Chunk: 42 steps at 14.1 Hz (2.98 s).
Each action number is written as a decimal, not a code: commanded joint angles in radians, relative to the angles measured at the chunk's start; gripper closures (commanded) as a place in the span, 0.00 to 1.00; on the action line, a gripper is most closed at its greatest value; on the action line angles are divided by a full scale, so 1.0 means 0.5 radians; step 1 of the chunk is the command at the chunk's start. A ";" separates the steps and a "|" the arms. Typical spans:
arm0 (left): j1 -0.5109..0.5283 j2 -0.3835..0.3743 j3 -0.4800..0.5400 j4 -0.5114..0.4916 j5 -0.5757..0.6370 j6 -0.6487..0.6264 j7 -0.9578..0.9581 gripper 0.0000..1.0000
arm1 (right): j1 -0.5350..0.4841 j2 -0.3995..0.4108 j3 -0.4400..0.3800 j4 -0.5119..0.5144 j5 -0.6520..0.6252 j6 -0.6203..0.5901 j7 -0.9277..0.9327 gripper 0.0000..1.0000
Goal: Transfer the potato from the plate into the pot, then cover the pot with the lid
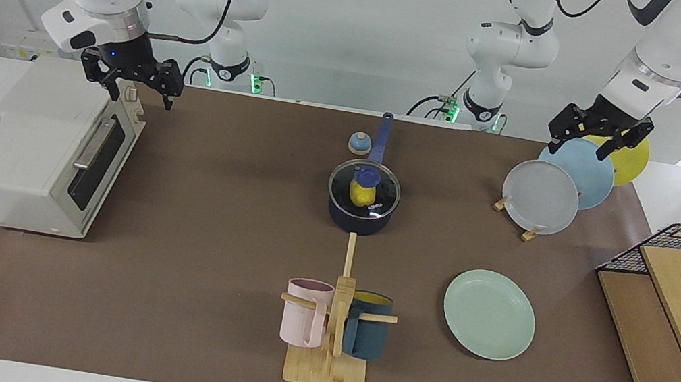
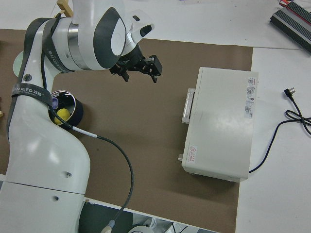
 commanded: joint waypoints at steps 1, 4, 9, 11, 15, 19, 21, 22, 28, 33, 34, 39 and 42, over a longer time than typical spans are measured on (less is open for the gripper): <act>-0.016 -0.059 0.008 -0.051 0.030 -0.017 -0.019 0.00 | -0.030 0.025 0.024 0.077 0.039 -0.034 -0.057 0.00; -0.007 -0.059 0.008 -0.048 0.030 -0.008 -0.016 0.00 | -0.046 0.028 0.018 0.083 0.042 -0.059 -0.064 0.00; -0.001 -0.059 0.011 -0.045 0.030 -0.011 -0.022 0.00 | -0.033 0.025 0.015 0.086 0.042 -0.065 -0.055 0.00; 0.002 -0.059 0.011 -0.054 0.030 0.004 -0.016 0.00 | -0.030 0.025 0.018 0.074 0.045 -0.044 -0.045 0.00; 0.002 -0.074 0.017 -0.060 0.030 -0.008 -0.001 0.00 | -0.018 0.022 0.021 0.070 0.082 -0.053 -0.045 0.00; -0.001 -0.074 0.014 -0.060 0.030 -0.008 -0.001 0.00 | -0.049 0.025 0.015 0.074 0.125 -0.068 -0.042 0.00; -0.007 -0.074 0.014 -0.060 0.030 -0.008 -0.001 0.00 | -0.052 0.025 0.015 0.074 0.122 -0.065 -0.042 0.00; -0.007 -0.074 0.014 -0.060 0.030 -0.008 -0.001 0.00 | -0.052 0.025 0.018 0.074 0.119 -0.065 -0.042 0.00; -0.007 -0.074 0.014 -0.060 0.030 -0.014 -0.004 0.00 | -0.055 0.025 0.018 0.074 0.091 -0.056 -0.045 0.00; -0.010 -0.074 0.014 -0.060 0.030 -0.014 -0.007 0.00 | -0.058 0.025 0.018 0.074 0.091 -0.047 -0.045 0.00; -0.010 -0.074 0.014 -0.057 0.030 -0.014 -0.004 0.00 | -0.058 0.025 0.018 0.074 0.091 -0.047 -0.045 0.00; -0.019 -0.074 0.014 -0.060 0.030 -0.008 -0.007 0.00 | -0.058 0.025 0.018 0.074 0.091 -0.044 -0.045 0.00; -0.019 -0.074 0.014 -0.060 0.030 -0.005 -0.010 0.00 | -0.058 0.025 0.018 0.074 0.097 -0.044 -0.045 0.00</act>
